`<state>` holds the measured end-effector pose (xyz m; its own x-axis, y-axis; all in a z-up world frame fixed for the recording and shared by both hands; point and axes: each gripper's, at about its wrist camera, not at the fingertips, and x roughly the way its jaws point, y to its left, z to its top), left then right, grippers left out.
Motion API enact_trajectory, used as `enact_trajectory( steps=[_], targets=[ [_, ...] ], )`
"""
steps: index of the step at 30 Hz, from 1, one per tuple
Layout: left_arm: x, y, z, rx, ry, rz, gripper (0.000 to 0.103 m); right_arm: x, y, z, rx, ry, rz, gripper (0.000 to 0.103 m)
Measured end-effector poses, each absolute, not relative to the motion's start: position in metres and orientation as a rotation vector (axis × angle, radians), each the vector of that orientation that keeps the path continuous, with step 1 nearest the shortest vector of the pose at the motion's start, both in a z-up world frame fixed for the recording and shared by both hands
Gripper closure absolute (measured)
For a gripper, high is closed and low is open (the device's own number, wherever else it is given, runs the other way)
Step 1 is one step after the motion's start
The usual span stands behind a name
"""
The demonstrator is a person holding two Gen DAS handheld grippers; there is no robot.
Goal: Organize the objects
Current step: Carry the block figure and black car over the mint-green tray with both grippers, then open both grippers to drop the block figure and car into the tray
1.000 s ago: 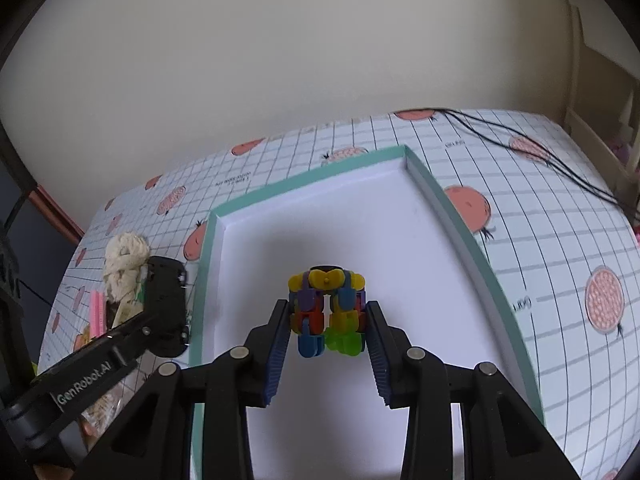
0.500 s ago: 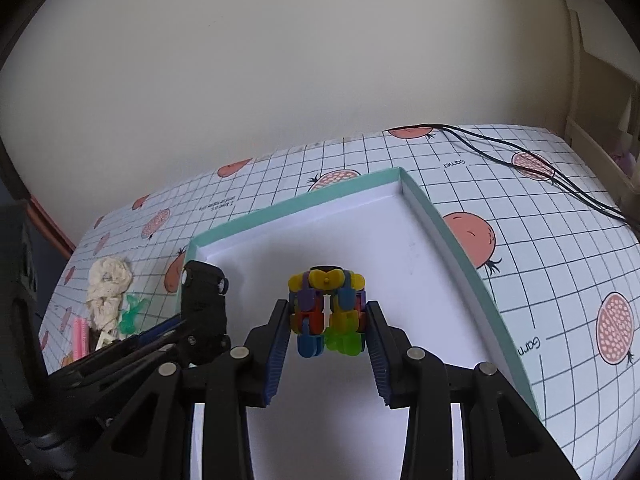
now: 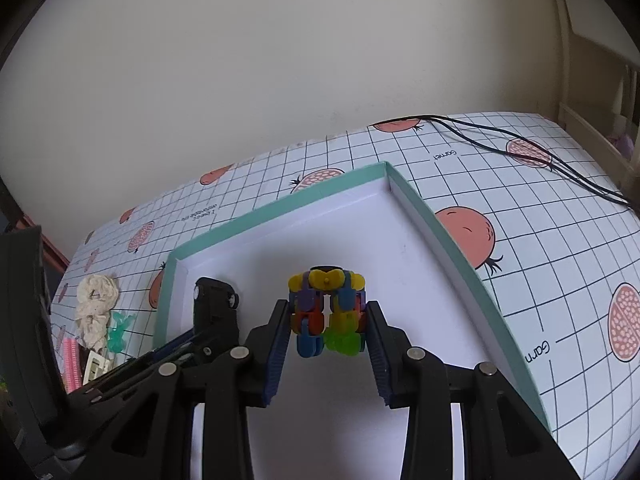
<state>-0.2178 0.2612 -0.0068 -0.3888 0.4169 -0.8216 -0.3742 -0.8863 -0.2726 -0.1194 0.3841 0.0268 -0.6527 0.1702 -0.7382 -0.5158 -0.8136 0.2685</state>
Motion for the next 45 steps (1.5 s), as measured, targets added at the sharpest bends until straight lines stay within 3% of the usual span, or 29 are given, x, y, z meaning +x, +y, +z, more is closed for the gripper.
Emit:
enact_trajectory(
  steps=[19,37,45],
  targets=[
    [-0.217,0.260,-0.008,-1.366,-0.026,2.311,0.073,-0.124,0.384,0.013,-1.088,0.702,2.476,0.063],
    [-0.211,0.250,0.012,-1.353,-0.113,2.306,0.055,-0.117,0.389,0.028,-1.065,0.694,2.486,0.062],
    [-0.207,0.244,0.032,-1.294,-0.101,2.356,0.055,-0.114,0.384,0.037,-1.060,0.666,2.524,0.062]
  ],
)
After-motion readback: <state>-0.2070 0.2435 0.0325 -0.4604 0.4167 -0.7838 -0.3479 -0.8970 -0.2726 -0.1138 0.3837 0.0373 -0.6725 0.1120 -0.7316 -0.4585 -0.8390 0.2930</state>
